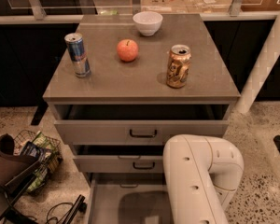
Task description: Close bottom drawer
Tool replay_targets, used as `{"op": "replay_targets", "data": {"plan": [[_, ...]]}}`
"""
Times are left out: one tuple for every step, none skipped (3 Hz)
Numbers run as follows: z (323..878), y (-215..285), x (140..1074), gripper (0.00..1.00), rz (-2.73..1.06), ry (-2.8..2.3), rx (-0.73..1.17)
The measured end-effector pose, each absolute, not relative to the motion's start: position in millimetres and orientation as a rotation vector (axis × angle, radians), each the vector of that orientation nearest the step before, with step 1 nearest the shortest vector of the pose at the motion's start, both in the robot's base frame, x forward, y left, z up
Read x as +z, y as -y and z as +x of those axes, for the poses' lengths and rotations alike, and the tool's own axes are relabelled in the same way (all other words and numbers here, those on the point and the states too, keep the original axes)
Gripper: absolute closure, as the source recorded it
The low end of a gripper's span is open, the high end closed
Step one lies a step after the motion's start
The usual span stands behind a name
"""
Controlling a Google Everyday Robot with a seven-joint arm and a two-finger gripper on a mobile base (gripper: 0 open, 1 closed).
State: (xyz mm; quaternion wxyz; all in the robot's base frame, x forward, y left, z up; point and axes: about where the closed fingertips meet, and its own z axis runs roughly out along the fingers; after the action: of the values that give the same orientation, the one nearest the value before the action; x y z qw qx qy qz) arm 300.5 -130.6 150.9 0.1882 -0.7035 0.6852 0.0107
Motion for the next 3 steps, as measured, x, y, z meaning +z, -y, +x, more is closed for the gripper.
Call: {"op": "replay_targets", "data": {"plan": [[299.5,130.0,150.3,0.71,-1.979,-1.928,0.033],[299.4,130.0,152.0,0.99,-1.98,-1.928,0.033],[299.4,130.0,152.0,1.0,-1.98,-1.928,0.033]]}}
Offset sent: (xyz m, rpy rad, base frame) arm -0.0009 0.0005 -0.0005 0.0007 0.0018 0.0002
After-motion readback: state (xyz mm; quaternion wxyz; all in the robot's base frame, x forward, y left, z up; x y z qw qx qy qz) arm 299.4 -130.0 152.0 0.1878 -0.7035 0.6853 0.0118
